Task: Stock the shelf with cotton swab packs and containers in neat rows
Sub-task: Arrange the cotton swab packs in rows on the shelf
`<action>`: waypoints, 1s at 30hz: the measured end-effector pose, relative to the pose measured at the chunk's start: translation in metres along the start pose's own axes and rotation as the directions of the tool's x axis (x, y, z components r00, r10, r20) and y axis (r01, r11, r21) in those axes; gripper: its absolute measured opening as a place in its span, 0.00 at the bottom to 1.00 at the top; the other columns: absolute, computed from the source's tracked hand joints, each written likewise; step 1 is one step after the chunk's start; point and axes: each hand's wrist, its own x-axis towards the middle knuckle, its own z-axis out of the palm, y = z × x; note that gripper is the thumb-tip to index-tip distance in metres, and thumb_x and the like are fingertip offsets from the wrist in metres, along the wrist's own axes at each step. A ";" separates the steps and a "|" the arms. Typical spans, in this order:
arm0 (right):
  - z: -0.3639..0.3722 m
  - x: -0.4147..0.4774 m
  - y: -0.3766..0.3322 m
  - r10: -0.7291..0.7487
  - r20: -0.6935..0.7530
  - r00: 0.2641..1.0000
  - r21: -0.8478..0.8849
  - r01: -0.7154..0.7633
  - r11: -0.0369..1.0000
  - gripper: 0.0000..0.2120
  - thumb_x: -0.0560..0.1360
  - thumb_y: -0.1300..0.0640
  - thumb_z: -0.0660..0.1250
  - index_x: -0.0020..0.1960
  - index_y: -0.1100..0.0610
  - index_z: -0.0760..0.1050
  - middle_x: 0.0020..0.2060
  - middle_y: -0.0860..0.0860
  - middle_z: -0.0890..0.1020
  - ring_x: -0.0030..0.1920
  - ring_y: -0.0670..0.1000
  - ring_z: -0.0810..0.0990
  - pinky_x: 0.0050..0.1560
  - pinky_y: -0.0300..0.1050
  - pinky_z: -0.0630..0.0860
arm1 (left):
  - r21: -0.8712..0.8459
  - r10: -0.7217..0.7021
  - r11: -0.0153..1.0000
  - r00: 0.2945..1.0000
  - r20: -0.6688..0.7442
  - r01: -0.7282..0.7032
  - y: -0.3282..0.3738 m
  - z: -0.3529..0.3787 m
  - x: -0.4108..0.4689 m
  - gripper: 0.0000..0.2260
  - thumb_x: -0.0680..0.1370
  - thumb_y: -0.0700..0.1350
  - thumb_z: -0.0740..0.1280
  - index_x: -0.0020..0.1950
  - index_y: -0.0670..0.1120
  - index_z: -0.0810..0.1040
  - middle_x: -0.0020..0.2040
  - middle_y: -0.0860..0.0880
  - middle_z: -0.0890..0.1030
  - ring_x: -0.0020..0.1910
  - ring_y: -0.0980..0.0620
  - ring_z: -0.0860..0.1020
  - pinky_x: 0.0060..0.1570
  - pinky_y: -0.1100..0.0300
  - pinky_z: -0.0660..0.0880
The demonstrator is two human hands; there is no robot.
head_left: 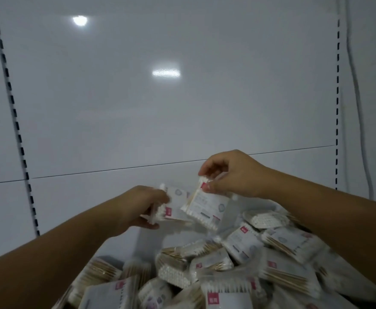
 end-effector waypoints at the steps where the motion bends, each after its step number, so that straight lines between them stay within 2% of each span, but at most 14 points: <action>1: 0.002 -0.001 -0.002 -0.021 -0.009 1.000 -0.014 0.021 1.000 0.11 0.64 0.57 0.79 0.40 0.45 0.81 0.35 0.39 0.82 0.38 0.38 0.80 0.38 0.29 0.74 | -0.126 -0.004 0.992 0.995 0.101 0.017 0.005 0.010 0.000 0.11 0.76 0.46 0.66 0.53 0.41 0.80 0.42 0.44 0.85 0.38 0.49 0.83 0.43 0.49 0.81; 3: 0.005 -0.004 -0.002 -0.060 -0.056 0.997 -0.065 0.056 0.996 0.12 0.64 0.54 0.80 0.41 0.44 0.79 0.35 0.39 0.82 0.39 0.37 0.80 0.40 0.29 0.74 | -0.222 0.040 0.975 0.947 0.320 0.033 0.012 0.028 -0.002 0.16 0.77 0.55 0.65 0.56 0.46 0.82 0.51 0.43 0.84 0.47 0.47 0.84 0.45 0.49 0.81; 5: 0.002 -0.010 0.003 -0.061 -0.105 0.993 -0.060 0.055 0.997 0.13 0.64 0.51 0.79 0.44 0.45 0.79 0.38 0.40 0.81 0.40 0.38 0.79 0.41 0.31 0.75 | -0.157 0.115 0.986 0.925 0.363 -0.061 0.014 0.040 -0.002 0.18 0.71 0.57 0.73 0.56 0.49 0.82 0.52 0.45 0.84 0.49 0.49 0.84 0.42 0.56 0.81; 7: -0.009 -0.017 0.009 0.010 -0.107 0.994 -0.063 -0.017 0.998 0.14 0.66 0.47 0.76 0.49 0.46 0.77 0.42 0.42 0.81 0.43 0.41 0.80 0.44 0.34 0.77 | -0.094 0.155 0.987 0.937 0.312 -0.132 0.012 0.046 -0.001 0.20 0.67 0.48 0.76 0.57 0.47 0.80 0.50 0.46 0.85 0.47 0.50 0.84 0.40 0.59 0.79; 9: -0.027 -0.028 0.017 0.127 -0.077 0.989 -0.226 -0.141 0.964 0.14 0.69 0.41 0.72 0.51 0.47 0.78 0.44 0.42 0.80 0.46 0.43 0.79 0.45 0.36 0.75 | -0.060 0.163 0.986 0.951 0.262 -0.153 0.008 0.043 0.000 0.22 0.65 0.45 0.79 0.57 0.47 0.79 0.49 0.45 0.85 0.46 0.49 0.84 0.39 0.60 0.79; 12: -0.048 -0.046 0.031 0.372 0.143 0.917 -0.635 -0.203 0.746 0.22 0.70 0.36 0.68 0.56 0.50 0.78 0.49 0.43 0.80 0.49 0.44 0.78 0.50 0.40 0.74 | -0.092 0.139 0.988 0.978 0.153 -0.126 0.002 0.027 0.000 0.29 0.57 0.49 0.82 0.55 0.45 0.80 0.48 0.44 0.85 0.43 0.49 0.84 0.36 0.59 0.80; 14: -0.047 -0.055 0.040 0.502 0.265 0.823 -0.742 -0.159 0.652 0.23 0.68 0.36 0.69 0.56 0.49 0.78 0.52 0.44 0.78 0.51 0.45 0.76 0.51 0.40 0.73 | -0.109 0.107 0.989 0.989 0.097 -0.097 -0.004 0.021 -0.006 0.29 0.57 0.50 0.81 0.55 0.44 0.80 0.47 0.44 0.85 0.43 0.49 0.85 0.35 0.60 0.79; 15: -0.044 -0.056 0.043 0.507 0.286 0.813 -0.771 -0.119 0.625 0.19 0.69 0.38 0.71 0.55 0.48 0.77 0.50 0.43 0.77 0.49 0.44 0.75 0.47 0.38 0.71 | -0.114 0.087 0.990 0.993 0.074 -0.079 -0.008 0.019 -0.010 0.27 0.59 0.50 0.79 0.56 0.43 0.80 0.48 0.44 0.85 0.43 0.49 0.85 0.35 0.60 0.79; 18: -0.042 -0.043 0.040 0.357 0.287 0.889 -0.814 0.029 0.581 0.04 0.73 0.48 0.68 0.44 0.46 0.74 0.39 0.39 0.73 0.38 0.39 0.70 0.35 0.33 0.64 | -0.103 0.040 0.994 0.999 0.007 -0.039 -0.021 0.007 -0.032 0.23 0.61 0.49 0.77 0.55 0.45 0.81 0.48 0.44 0.85 0.44 0.49 0.84 0.36 0.59 0.79; 20: -0.041 -0.027 0.030 0.239 0.237 0.942 -0.726 0.008 0.688 0.06 0.77 0.50 0.63 0.41 0.47 0.74 0.37 0.39 0.75 0.37 0.38 0.72 0.34 0.31 0.64 | -0.085 0.026 0.996 0.999 -0.043 -0.029 -0.025 -0.009 -0.050 0.22 0.62 0.50 0.77 0.54 0.46 0.82 0.49 0.45 0.85 0.45 0.49 0.84 0.37 0.60 0.79; 23: -0.022 -0.006 0.001 0.163 0.101 0.981 -0.201 -0.140 0.970 0.13 0.80 0.56 0.59 0.42 0.51 0.80 0.37 0.44 0.82 0.36 0.44 0.81 0.33 0.36 0.72 | -0.097 -0.006 0.995 0.988 -0.152 -0.009 -0.029 -0.038 -0.081 0.23 0.62 0.50 0.77 0.54 0.45 0.81 0.49 0.45 0.85 0.46 0.48 0.84 0.37 0.61 0.79; 25: 0.005 0.003 -0.026 0.146 0.099 0.984 0.063 -0.153 0.986 0.13 0.81 0.56 0.57 0.46 0.51 0.79 0.38 0.48 0.83 0.33 0.46 0.82 0.27 0.37 0.74 | -0.136 -0.018 0.991 0.977 -0.212 -0.012 -0.035 -0.054 -0.104 0.22 0.62 0.50 0.77 0.54 0.45 0.81 0.48 0.45 0.85 0.45 0.49 0.84 0.37 0.61 0.79; 28: 0.059 0.012 -0.073 0.039 0.156 0.987 0.191 -0.069 0.979 0.15 0.80 0.47 0.56 0.46 0.52 0.78 0.37 0.52 0.82 0.29 0.47 0.81 0.25 0.39 0.74 | -0.132 -0.030 0.991 0.961 -0.273 -0.007 -0.050 -0.085 -0.149 0.21 0.62 0.50 0.80 0.52 0.46 0.81 0.46 0.47 0.85 0.42 0.50 0.84 0.36 0.61 0.79; 30: 0.098 0.014 -0.113 -0.030 0.296 0.955 0.265 -0.052 0.963 0.22 0.70 0.36 0.59 0.46 0.54 0.77 0.34 0.51 0.83 0.31 0.49 0.82 0.26 0.40 0.75 | -0.095 -0.039 0.995 0.953 -0.301 0.011 -0.063 -0.115 -0.189 0.19 0.65 0.51 0.79 0.52 0.47 0.81 0.47 0.48 0.85 0.43 0.51 0.84 0.37 0.62 0.78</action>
